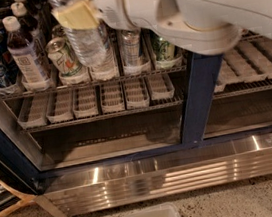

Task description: Pick water bottle from top shelf of fridge

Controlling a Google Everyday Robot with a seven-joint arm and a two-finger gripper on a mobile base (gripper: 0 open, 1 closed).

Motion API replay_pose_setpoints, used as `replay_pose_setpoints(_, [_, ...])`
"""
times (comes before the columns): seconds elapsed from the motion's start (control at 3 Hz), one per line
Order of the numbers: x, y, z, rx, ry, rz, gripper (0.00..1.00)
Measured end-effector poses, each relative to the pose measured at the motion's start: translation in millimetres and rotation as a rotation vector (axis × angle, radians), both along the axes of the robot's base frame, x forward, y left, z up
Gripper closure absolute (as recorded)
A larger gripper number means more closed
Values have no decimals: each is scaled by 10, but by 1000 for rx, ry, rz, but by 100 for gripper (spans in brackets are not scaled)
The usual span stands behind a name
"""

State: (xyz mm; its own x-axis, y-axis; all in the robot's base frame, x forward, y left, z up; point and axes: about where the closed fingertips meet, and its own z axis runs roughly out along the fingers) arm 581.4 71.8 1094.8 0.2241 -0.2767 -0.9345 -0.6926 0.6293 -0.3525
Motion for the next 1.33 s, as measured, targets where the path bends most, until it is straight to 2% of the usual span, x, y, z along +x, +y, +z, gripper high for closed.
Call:
replay_pose_setpoints(0.33, [-379,-442,-567,-43,146,27,100])
replay_pose_setpoints(0.67, [-609,-851,-846,-141,192,76,100])
replay_pose_setpoints(1.0, [-805,-731,-901,-158,219,157,100])
replay_pose_setpoints(1.33, [-861,-669,-897,-143,213,165,100])
